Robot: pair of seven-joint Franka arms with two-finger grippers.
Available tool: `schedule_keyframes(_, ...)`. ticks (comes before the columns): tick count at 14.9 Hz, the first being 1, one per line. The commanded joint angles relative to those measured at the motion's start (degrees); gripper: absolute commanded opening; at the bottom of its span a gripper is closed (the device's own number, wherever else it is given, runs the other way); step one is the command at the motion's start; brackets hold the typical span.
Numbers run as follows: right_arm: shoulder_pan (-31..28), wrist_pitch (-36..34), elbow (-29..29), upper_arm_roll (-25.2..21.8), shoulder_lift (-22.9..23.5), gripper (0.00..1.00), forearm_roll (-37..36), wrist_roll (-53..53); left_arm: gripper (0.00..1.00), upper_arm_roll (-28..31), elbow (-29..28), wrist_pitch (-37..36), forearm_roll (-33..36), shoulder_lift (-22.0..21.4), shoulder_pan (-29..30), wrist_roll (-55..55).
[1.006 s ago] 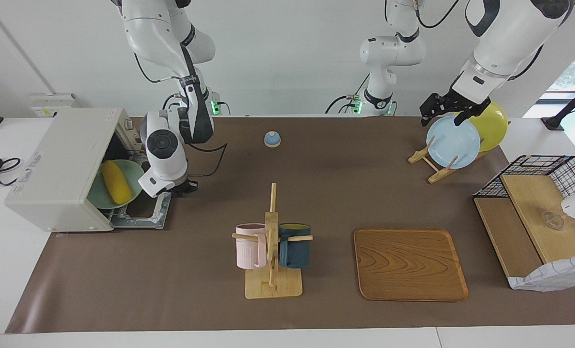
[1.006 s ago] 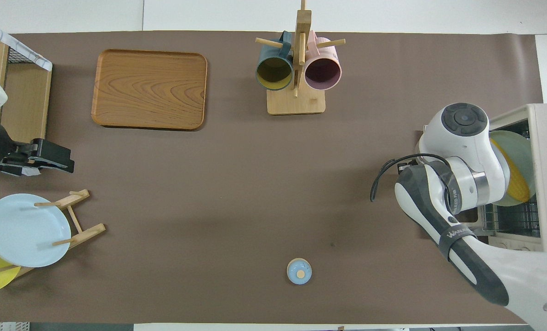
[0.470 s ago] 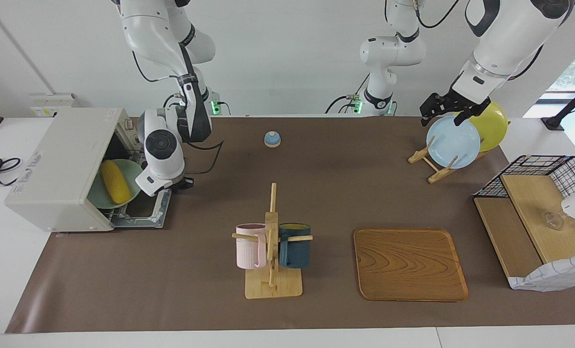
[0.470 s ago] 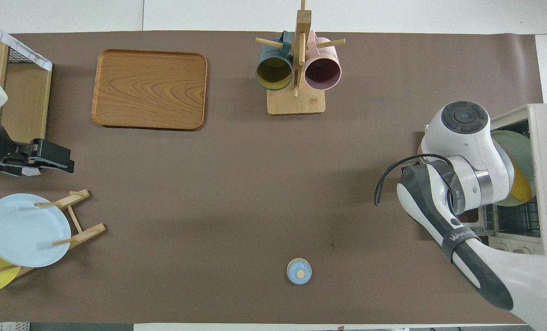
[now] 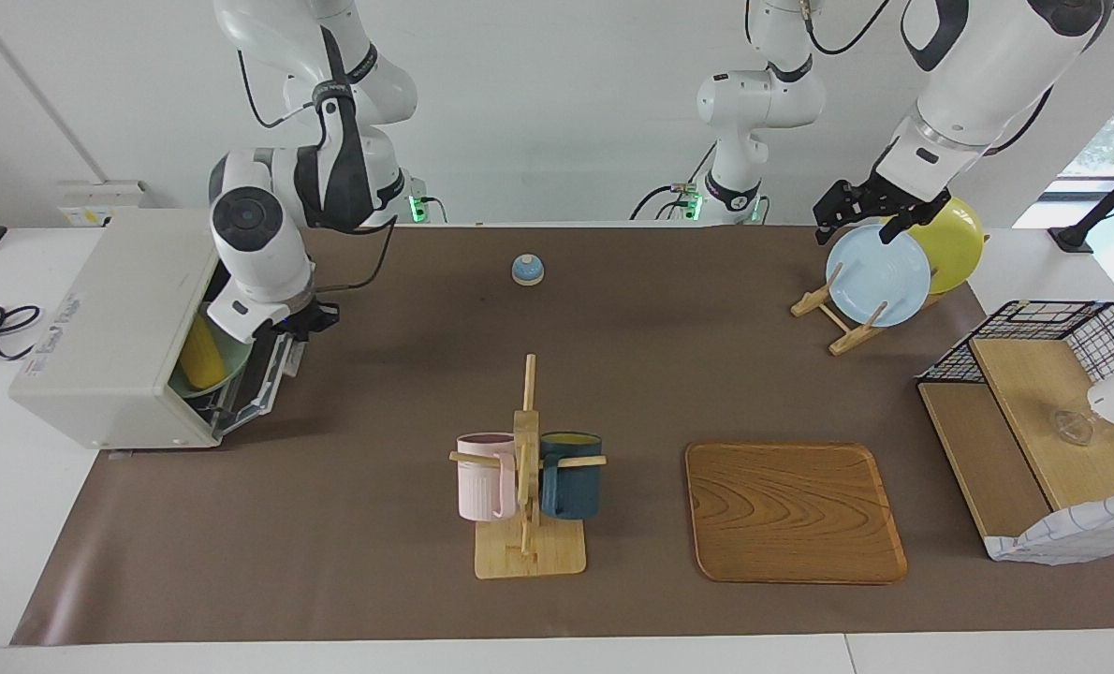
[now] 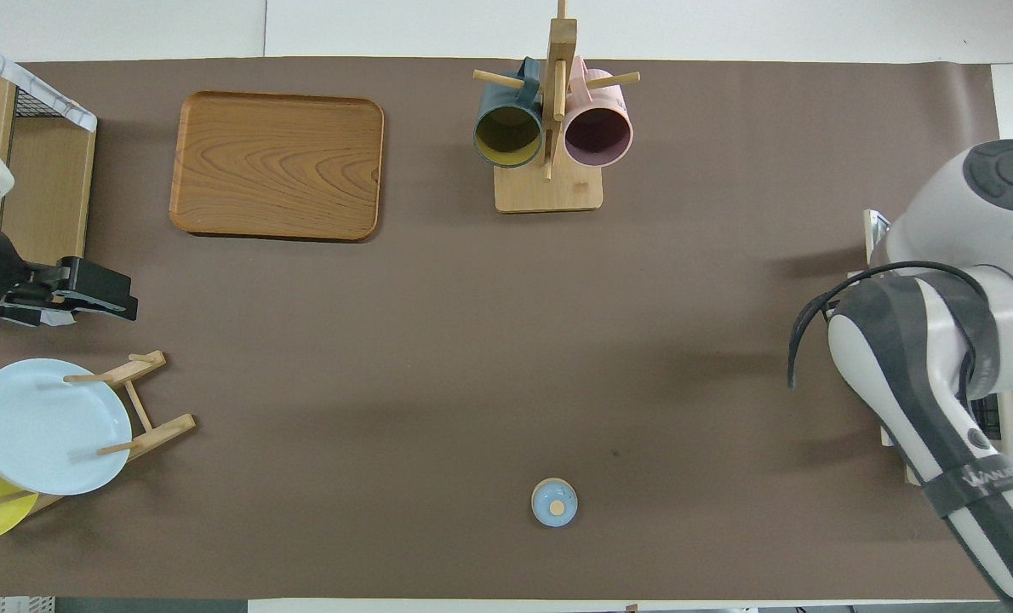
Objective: Put corn in oven
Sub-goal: 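Push the oven door shut with the right gripper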
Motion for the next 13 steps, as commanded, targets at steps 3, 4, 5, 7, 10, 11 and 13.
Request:
schedule_keyframes(3, -6.21, -0.48, 0.21, -0.52, -1.55, 0.0, -1.48, -9.04, 1.0, 0.17, -0.04, -0.12, -0.35, -0.33, 0.04, -0.23)
schedule_keyframes(4, -7.27, -0.48, 0.21, -0.52, -1.73, 0.0, -1.48, -9.93, 1.0, 0.17, -0.04, -0.21, -0.35, -0.42, -0.05, -0.23)
schedule_keyframes(5, -7.63, -0.48, 0.3, -0.52, -2.26, 0.0, -1.48, -10.11, 1.0, 0.17, 0.04, -0.21, -0.35, -0.42, -0.05, -0.23)
schedule_keyframes(7, -7.81, -1.97, 0.91, -0.61, -2.96, 0.0, -1.22, -10.12, 1.0, 0.17, -0.04, -0.21, -0.35, -0.33, -0.05, -0.23)
schedule_keyframes(10, -7.81, -4.08, 2.06, -0.88, -4.71, 0.0, -0.86, -10.38, 1.0, 0.17, 0.04, -0.12, -0.35, -0.42, -0.22, -0.31)
schedule_keyframes(11, -7.46, -5.48, 3.28, -0.7, -4.9, 0.0, -0.78, -10.29, 1.0, 0.17, 0.04, -0.04, -0.35, -0.42, -0.4, -0.31)
schedule_keyframes(13, -7.28, -9.69, 7.22, -0.53, -4.9, 0.0, -0.17, -10.29, 1.0, 0.17, 0.13, -0.12, -0.26, -0.42, -0.49, -0.31)
